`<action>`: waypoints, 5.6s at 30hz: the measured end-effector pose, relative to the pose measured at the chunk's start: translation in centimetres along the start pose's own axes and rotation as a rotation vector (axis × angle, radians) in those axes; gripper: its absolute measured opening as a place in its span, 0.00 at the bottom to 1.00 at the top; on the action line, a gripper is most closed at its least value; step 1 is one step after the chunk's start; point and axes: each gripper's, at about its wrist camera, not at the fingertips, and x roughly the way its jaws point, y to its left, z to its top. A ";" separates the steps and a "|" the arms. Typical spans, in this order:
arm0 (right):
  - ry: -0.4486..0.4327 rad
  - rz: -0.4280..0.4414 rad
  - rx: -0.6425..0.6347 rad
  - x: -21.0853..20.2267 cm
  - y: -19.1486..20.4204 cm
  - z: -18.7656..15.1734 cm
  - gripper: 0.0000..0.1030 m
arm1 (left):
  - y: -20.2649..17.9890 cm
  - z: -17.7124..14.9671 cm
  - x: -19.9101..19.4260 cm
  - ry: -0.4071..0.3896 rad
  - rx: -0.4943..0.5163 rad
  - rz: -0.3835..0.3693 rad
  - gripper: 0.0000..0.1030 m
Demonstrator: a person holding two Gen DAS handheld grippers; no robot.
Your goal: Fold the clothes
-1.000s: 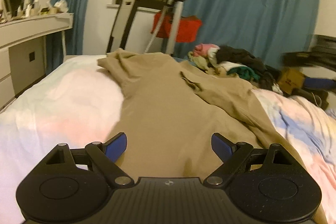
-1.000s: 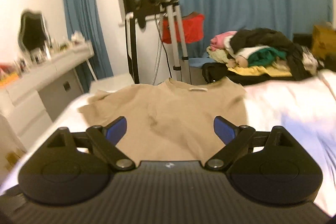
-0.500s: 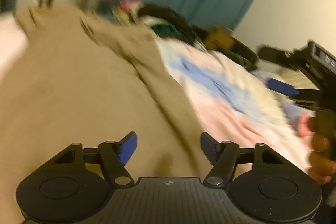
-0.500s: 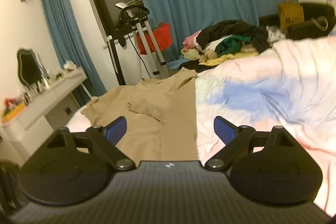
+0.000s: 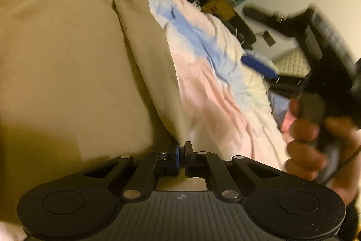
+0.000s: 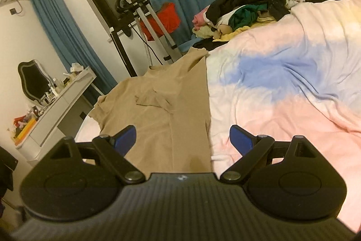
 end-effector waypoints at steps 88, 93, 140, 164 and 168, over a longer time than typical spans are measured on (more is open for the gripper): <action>-0.076 -0.014 -0.330 3.2 8.9 -3.1 0.88 | -1.9 2.4 -14.8 -0.556 0.408 0.613 1.00; 0.019 0.016 -0.483 11.3 13.5 -1.6 0.80 | 1.8 3.5 -17.6 -0.592 0.329 0.614 1.00; -0.067 -0.100 -0.127 34.0 4.6 8.3 0.70 | 10.3 7.0 -11.7 -0.631 0.096 0.548 0.98; 0.053 0.038 -0.137 1.5 8.3 -4.4 0.83 | 5.5 2.1 -16.8 -0.572 0.010 0.386 0.94; 0.060 0.026 -0.084 0.6 7.2 -5.2 0.83 | 7.6 1.7 -17.8 -0.532 -0.127 0.373 0.90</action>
